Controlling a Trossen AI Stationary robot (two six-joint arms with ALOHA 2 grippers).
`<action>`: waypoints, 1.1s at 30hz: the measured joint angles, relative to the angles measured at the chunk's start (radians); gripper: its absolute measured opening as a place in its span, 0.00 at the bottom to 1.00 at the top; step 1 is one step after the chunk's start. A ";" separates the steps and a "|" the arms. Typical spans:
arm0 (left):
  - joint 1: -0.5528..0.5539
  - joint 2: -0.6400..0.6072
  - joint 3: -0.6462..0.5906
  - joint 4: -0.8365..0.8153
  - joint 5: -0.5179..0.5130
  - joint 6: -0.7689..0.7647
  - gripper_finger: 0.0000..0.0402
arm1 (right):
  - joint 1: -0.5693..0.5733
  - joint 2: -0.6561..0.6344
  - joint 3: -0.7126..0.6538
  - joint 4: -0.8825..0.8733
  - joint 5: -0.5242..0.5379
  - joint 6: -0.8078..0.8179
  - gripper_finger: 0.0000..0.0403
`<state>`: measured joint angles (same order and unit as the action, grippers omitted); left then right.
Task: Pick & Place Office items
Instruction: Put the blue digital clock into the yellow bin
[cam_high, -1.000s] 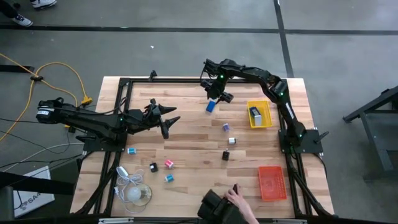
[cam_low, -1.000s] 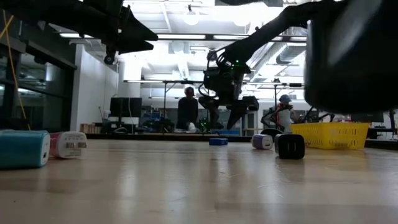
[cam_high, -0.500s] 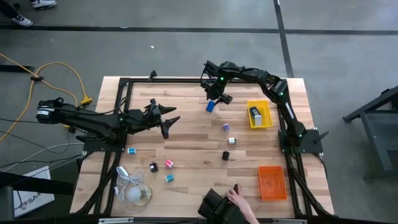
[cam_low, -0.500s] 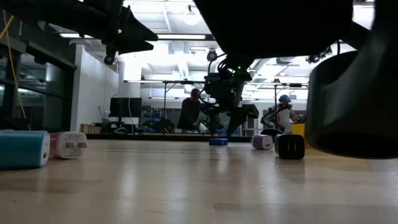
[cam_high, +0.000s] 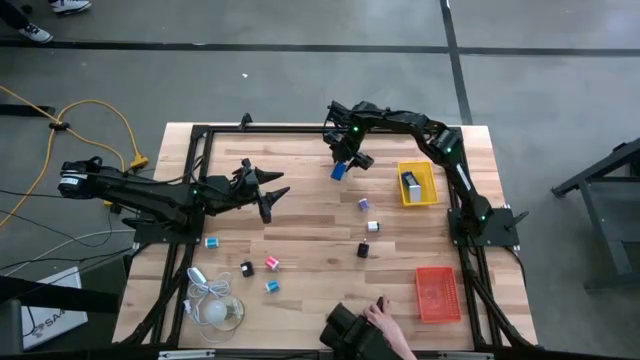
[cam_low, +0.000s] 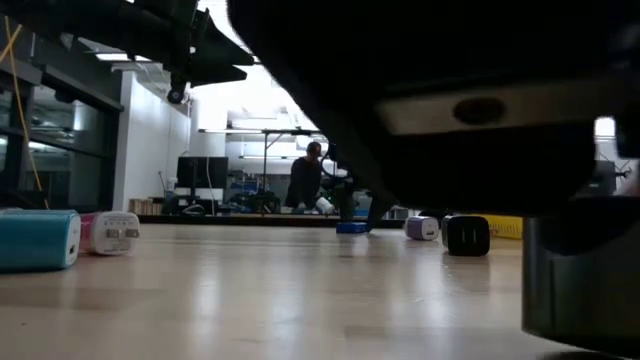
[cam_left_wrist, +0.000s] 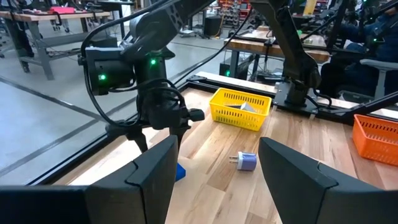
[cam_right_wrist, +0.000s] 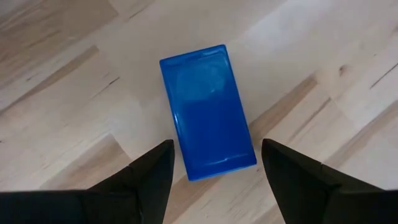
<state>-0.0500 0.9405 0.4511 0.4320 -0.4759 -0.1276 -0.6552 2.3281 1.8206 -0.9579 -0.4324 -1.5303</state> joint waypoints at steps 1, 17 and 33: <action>0.000 0.000 0.000 0.000 0.000 0.000 0.54 | 0.000 0.000 0.000 0.000 -0.001 -0.001 0.57; 0.000 0.000 0.000 0.003 0.000 0.000 0.54 | 0.000 0.001 0.000 -0.013 0.002 -0.019 0.44; 0.000 0.000 0.000 0.002 0.000 0.000 0.54 | 0.000 0.001 0.000 -0.033 0.004 -0.041 0.38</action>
<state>-0.0498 0.9405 0.4511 0.4343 -0.4759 -0.1276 -0.6548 2.3295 1.8210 -0.9908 -0.4289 -1.5711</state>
